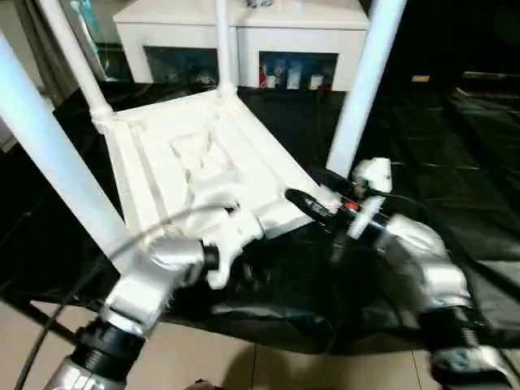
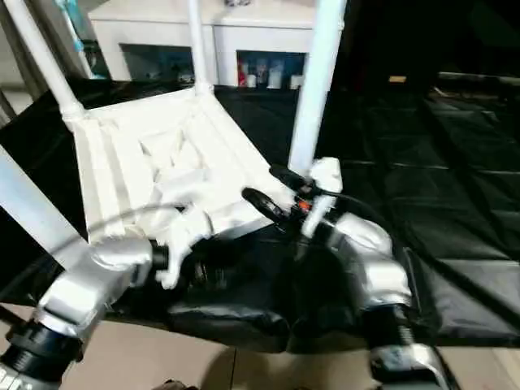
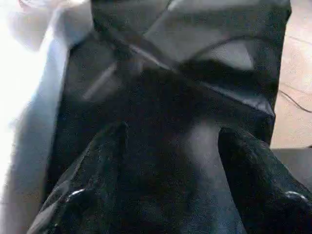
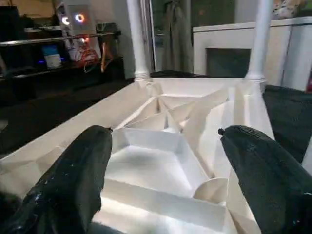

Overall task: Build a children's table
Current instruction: Rotate table base

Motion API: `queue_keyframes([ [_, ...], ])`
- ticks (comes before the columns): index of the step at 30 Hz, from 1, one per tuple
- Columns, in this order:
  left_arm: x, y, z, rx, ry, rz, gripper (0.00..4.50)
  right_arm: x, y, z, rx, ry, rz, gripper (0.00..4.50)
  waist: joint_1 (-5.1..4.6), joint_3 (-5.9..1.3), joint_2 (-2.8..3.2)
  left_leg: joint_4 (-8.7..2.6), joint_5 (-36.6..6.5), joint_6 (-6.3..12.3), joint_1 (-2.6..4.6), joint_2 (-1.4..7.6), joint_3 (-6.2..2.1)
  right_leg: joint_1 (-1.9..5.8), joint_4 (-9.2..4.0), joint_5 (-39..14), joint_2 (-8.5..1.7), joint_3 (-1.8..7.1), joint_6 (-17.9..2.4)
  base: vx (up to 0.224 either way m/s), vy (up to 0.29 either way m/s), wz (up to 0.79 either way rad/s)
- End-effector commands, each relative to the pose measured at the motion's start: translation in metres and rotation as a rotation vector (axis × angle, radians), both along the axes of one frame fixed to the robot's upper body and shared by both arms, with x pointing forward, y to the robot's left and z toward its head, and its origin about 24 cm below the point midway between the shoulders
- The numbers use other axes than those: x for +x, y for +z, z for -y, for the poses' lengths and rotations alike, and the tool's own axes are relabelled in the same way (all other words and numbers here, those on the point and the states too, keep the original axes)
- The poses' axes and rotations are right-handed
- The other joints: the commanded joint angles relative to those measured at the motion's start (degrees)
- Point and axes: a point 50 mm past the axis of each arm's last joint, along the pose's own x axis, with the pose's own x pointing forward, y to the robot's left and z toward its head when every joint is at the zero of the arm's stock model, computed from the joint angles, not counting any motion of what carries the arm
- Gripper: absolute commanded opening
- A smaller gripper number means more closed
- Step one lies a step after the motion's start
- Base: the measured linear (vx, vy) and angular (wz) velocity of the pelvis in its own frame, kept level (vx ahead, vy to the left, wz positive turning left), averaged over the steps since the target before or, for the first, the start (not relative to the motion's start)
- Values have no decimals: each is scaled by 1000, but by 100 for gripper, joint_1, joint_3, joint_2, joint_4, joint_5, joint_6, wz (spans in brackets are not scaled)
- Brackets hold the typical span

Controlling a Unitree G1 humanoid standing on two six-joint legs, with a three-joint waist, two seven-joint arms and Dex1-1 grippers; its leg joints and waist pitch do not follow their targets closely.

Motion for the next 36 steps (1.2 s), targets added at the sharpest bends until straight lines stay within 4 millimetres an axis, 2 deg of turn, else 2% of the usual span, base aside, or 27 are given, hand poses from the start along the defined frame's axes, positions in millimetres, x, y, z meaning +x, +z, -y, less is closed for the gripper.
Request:
queue_keyframes([
  [1,-1,-1,-1,47,28,21,362,10,5,0,-16,-78,13,394,-28,-362,-50,-497,-1779,-19,116,94,-80,266,-458,-2221,-126,159,-763,0,0,0],
  [3,-1,-4,-3,70,51,26,368,16,5,2,-21,-136,12,394,-68,-366,-60,-489,-1720,-2,106,85,-76,270,-447,-2087,-119,155,-820,0,0,0],
  [5,-1,-7,-3,72,80,39,402,24,5,7,-32,-214,10,394,-91,-378,-56,-480,-1670,13,103,82,-72,276,-438,-1985,-119,150,-871,0,0,0],
  [6,-1,-7,-3,72,80,39,402,24,5,7,-32,-214,10,394,-97,-380,-55,-471,-1630,34,106,76,-66,276,-432,-1901,-112,152,-918,0,0,0],
  [8,-1,-8,-2,59,109,54,404,30,6,10,-30,-267,2,394,-81,-391,-48,-453,-1564,72,117,81,-53,268,-418,-1723,-105,158,-962,0,0,0],
  [10,-1,-8,-1,31,134,82,426,36,7,12,-36,-311,3,394,-97,-399,-51,-450,-1486,99,92,77,-56,297,-394,-1578,-105,148,-1028,0,0,0],
  [11,-2,-8,0,14,133,97,439,37,8,13,-32,-319,2,394,-78,-408,-58,-432,-1417,125,111,80,-42,285,-393,-1478,-103,151,-1058,0,0,0],
  [14,-5,-8,-1,-38,125,129,447,44,8,18,-43,-377,-4,394,-67,-432,-53,-405,-1263,220,95,75,-41,305,-357,-1265,-117,146,-1120,0,0,0],
  [15,-5,-8,-1,-44,125,131,449,45,7,18,-45,-386,-7,394,-74,-427,-83,-407,-1200,238,85,75,-39,310,-350,-1213,-106,146,-1126,0,0,0],
  [18,-9,-11,-6,-67,130,130,449,51,6,25,-71,-453,-21,394,-70,-438,-51,-387,-1050,284,97,78,-29,305,-304,-998,-91,138,-1233,0,0,0],
  [19,-13,-14,-10,-66,121,122,449,55,6,32,-74,-511,-35,394,-62,-439,-48,-385,-1066,283,108,77,-26,302,-306,-1004,-91,137,-1243,0,0,0],
  [20,-15,-15,-13,-70,118,118,449,57,6,37,-81,-541,-38,394,-65,-428,-76,-394,-1121,285,95,78,-29,307,-305,-1098,-100,138,-1249,0,0,0],
  [22,-17,-16,-16,-83,119,115,449,58,7,42,-88,-566,-38,394,-28,-422,-43,-391,-1327,219,173,96,-4,246,-341,-1278,-85,151,-1199,0,0,0],
  [25,-22,-17,-21,-121,109,101,449,61,8,50,-109,-595,-32,394,-7,-409,-55,-414,-1463,158,127,90,-19,279,-332,-1410,-93,146,-1145,0,0,0],
  [30,-27,-20,-33,-135,109,90,449,63,11,59,-122,-628,-26,394,29,-374,-47,-429,-1954,29,217,99,-4,201,-407,-1892,-85,162,-1036,0,0,0],
  [34,-33,-23,-53,-148,116,71,449,63,11,63,-127,-629,-16,394,19,-367,-49,-457,-2095,-50,185,94,-39,231,-405,-2112,-95,149,-919,0,0,0],
  [36,-38,-22,-60,-181,98,27,449,63,11,61,-130,-600,-6,394,21,-370,-37,-457,-2134,-71,208,95,-36,207,-406,-2129,-90,157,-920,0,0,0],
])
